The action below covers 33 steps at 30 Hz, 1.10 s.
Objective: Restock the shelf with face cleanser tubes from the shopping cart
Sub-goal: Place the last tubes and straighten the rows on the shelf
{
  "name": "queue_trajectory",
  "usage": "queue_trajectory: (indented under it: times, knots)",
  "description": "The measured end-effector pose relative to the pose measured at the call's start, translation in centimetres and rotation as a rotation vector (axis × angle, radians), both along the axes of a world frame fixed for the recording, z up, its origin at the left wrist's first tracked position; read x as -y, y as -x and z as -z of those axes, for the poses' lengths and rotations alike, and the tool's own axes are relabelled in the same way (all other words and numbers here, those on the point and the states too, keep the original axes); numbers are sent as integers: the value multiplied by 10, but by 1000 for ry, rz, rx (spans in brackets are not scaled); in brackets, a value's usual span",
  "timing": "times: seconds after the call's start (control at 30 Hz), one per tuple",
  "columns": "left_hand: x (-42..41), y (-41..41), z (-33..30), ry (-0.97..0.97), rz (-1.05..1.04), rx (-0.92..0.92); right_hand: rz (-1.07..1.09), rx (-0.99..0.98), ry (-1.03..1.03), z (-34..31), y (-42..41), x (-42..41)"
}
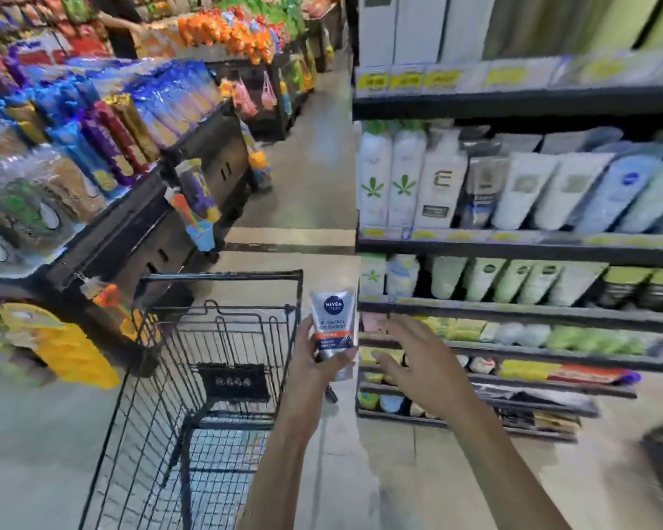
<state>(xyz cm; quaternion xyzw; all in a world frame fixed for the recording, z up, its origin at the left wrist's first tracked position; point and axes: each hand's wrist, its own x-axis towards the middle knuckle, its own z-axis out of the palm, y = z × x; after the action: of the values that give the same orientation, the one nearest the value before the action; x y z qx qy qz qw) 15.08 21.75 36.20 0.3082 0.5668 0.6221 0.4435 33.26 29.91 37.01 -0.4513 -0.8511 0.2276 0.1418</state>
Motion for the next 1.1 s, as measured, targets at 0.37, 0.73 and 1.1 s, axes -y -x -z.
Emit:
queue_trajectory:
  times: [0.37, 0.73, 1.1]
  knots:
    - [-55, -171, -6, -5, 217, -67, 255, 2, -68, -17, -186, -6]
    - [-73, -330, -20, -30, 316, 1, 375, -29, -120, -24, -343, -7]
    - [-106, -451, -8, 13, 361, -45, 499, -51, -113, -7, -463, -20]
